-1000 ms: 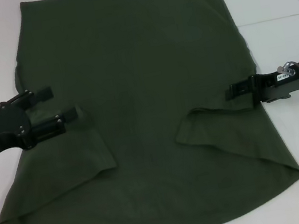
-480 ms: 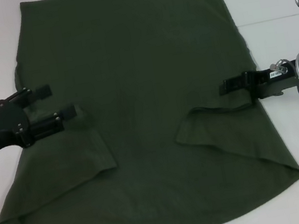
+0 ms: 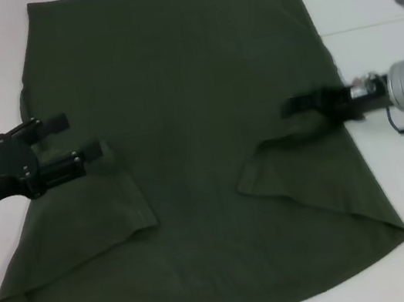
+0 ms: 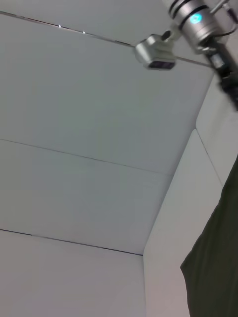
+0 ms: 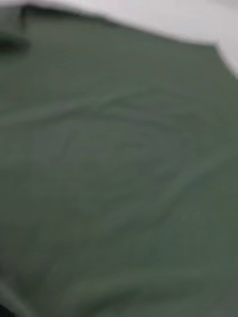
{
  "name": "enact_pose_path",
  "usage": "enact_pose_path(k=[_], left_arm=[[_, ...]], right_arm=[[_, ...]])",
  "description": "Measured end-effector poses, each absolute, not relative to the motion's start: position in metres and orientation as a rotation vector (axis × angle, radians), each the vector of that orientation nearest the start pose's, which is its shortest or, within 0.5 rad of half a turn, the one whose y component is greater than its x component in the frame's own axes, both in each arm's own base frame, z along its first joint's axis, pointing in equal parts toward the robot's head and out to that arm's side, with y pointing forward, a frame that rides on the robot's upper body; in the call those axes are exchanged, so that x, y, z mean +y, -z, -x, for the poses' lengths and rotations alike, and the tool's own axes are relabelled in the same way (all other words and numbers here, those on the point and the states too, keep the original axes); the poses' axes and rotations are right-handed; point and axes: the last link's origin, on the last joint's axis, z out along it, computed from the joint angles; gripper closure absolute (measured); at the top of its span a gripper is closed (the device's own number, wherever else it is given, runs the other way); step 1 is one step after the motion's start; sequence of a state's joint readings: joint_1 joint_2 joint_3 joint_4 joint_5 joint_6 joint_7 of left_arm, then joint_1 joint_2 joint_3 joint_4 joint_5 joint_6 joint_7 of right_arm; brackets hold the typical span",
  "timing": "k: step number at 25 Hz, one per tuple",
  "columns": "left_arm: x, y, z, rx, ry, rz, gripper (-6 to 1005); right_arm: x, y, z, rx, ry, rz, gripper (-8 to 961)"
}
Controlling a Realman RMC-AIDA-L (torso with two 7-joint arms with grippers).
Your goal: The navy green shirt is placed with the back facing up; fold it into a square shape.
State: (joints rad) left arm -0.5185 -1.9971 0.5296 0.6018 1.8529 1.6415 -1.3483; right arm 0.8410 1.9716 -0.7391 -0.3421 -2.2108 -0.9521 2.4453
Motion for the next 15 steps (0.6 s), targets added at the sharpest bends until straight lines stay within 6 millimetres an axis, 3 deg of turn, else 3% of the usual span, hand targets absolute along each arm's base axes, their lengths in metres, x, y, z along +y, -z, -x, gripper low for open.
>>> enact_pose_path(k=[5,15], left_arm=[[0.338,-0.057,0.270,-0.584,0.953,2.512,84],[0.334,-0.056,0.267,-0.587,0.986,2.531,84]], right_arm=[[0.448,-0.025,-0.235,1.778,-0.819,2.003,145],[0.451,-0.042,-0.226,1.689,-0.871,2.067,145]])
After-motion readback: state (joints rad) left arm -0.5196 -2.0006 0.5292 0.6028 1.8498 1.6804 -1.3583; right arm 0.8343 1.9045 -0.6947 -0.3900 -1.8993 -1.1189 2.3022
